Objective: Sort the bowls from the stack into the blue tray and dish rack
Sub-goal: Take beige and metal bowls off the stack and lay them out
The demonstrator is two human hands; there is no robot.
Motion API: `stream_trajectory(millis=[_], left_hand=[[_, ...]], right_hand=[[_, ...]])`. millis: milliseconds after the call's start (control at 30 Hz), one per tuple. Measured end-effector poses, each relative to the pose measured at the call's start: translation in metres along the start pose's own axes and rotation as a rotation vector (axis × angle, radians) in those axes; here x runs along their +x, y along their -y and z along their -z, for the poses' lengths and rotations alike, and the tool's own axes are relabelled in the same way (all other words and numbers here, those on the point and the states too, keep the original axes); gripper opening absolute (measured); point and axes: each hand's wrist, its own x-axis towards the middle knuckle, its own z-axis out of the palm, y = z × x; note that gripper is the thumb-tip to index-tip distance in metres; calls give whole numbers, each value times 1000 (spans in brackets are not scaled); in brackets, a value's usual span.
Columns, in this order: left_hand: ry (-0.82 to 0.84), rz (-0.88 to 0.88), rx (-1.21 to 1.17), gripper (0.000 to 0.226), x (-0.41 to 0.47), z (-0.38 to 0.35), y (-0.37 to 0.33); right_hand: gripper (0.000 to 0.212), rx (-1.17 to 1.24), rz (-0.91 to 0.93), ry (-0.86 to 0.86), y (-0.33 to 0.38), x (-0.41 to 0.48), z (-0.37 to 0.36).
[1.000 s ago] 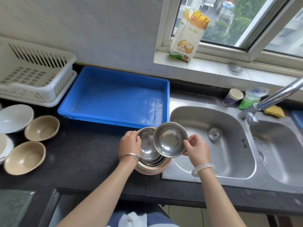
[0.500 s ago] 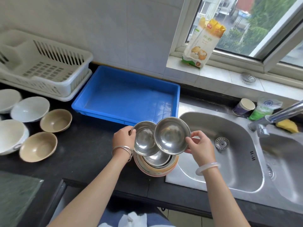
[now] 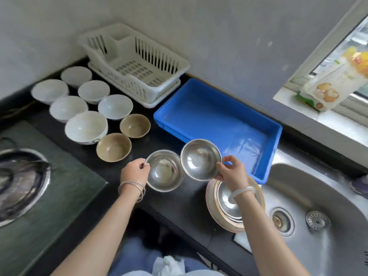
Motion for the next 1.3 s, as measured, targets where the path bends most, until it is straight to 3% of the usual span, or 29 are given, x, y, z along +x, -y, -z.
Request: stream_trajectory(millis=[500,833,1000,1300], left_hand=[[-8,182,-18,25,44,23,64],[28,244,-31,33,56,21,72],[-16,287,-77,20,58,17,75],[-131,291,-186,17,56,17,76]], right_hand=[[9,-119,-130,62,14,57,-134],[11,-81,-215,92,4,66,-156],[11,-66,-231,88,2,69,-160],[5,26,-245,147,-1,67,-165]])
